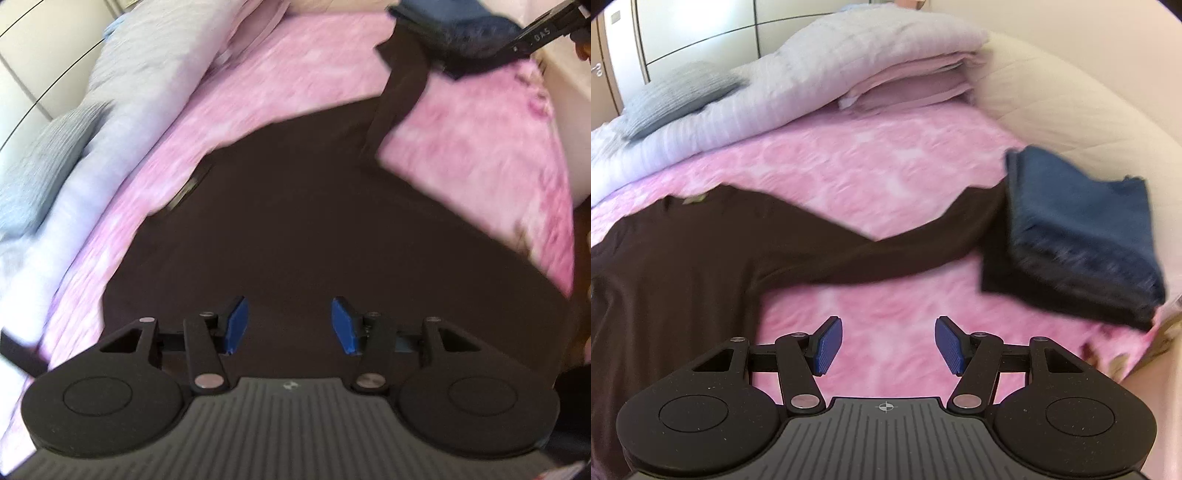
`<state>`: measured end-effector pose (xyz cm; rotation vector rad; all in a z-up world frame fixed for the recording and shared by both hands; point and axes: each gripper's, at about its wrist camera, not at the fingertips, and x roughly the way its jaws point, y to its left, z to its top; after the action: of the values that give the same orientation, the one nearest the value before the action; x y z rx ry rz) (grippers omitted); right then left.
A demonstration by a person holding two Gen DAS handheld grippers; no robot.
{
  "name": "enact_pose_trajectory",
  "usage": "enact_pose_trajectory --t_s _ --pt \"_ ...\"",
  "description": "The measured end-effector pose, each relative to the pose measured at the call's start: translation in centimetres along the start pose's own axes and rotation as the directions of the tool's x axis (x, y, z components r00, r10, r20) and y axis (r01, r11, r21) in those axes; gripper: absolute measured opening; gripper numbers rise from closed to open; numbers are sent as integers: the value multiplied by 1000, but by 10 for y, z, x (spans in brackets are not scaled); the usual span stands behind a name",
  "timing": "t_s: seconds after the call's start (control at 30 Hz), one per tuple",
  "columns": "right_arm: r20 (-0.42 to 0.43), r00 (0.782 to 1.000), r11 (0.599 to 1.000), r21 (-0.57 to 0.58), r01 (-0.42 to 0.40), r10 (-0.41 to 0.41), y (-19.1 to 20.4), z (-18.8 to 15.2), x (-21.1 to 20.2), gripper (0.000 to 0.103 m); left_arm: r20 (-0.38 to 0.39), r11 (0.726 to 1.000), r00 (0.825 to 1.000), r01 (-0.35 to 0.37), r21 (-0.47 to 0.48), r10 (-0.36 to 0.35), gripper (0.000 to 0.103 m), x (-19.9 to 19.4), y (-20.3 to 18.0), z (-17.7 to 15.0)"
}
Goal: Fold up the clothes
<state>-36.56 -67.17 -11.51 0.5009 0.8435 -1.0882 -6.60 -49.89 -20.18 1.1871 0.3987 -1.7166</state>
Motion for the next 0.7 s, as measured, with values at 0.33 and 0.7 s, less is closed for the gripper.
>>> enact_pose_trajectory --t_s 0.33,0.7 --pt "46 997 981 -188 -52 62 -64 87 7 60 142 986 977 150 76 -160 46 69 -33 140" --pt "-377 896 693 -583 -426 234 -136 246 239 59 36 959 979 206 -196 -203 46 221 -82 274"
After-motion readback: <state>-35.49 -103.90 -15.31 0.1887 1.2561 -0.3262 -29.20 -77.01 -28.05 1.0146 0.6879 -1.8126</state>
